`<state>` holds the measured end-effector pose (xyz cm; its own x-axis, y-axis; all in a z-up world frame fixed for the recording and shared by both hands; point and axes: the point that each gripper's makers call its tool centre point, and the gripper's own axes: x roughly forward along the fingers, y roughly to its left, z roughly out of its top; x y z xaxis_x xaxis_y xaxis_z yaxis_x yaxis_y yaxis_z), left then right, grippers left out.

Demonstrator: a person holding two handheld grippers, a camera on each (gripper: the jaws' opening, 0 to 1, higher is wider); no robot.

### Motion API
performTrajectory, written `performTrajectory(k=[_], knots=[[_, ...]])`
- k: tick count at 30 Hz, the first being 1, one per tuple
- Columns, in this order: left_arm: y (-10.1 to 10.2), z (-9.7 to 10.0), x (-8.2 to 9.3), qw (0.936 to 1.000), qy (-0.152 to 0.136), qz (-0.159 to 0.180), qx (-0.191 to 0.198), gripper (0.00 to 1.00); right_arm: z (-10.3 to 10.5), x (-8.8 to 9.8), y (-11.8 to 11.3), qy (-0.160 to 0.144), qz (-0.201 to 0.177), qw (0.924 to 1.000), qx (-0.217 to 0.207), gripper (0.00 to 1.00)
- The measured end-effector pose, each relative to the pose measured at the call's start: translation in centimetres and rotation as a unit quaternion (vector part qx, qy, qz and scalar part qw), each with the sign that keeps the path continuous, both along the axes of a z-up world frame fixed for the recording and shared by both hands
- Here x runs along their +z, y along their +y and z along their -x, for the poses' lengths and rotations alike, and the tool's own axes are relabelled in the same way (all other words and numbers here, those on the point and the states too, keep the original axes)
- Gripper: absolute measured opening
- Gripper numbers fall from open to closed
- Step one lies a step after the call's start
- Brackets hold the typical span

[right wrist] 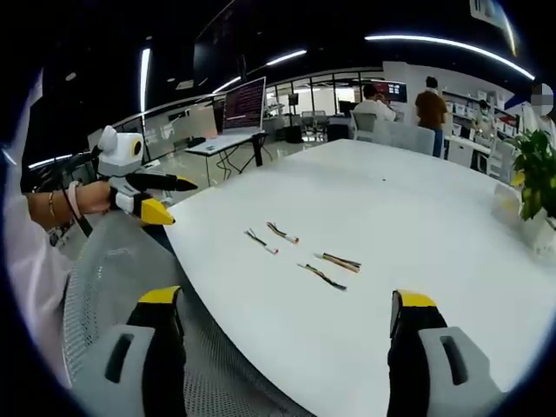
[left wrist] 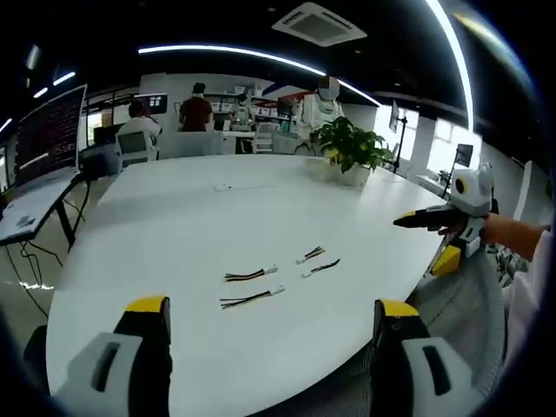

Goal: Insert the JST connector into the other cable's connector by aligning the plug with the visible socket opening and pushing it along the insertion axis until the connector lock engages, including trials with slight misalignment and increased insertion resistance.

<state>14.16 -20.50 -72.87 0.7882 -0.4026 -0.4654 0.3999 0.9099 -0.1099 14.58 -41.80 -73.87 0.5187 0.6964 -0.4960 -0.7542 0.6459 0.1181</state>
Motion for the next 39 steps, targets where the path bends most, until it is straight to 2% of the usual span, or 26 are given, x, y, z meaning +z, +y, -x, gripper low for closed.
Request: performTrajectory(k=[12, 24, 29, 39], knots=[[0.1, 0.1, -0.3, 1.0, 0.005, -0.005, -0.003, 0.96, 0.0, 0.0, 0.1, 0.004, -0.005, 1.0, 0.0, 0.97], [-0.1, 0.2, -1.2, 0.9993, 0.022, -0.025, -0.018, 0.95, -0.1, -0.2, -0.1, 0.011, -0.007, 0.9999, -0.007, 0.95], [0.1, 0.1, -1.3, 0.9995, 0.025, -0.016, -0.014, 0.97, 0.1, -0.5, 0.0, 0.015, 0.002, 0.9999, 0.001, 0.96], [-0.1, 0.2, -1.6, 0.999, 0.031, -0.021, -0.023, 0.97, 0.3, -0.6, 0.2, 0.016, 0.006, 0.9998, 0.007, 0.96]])
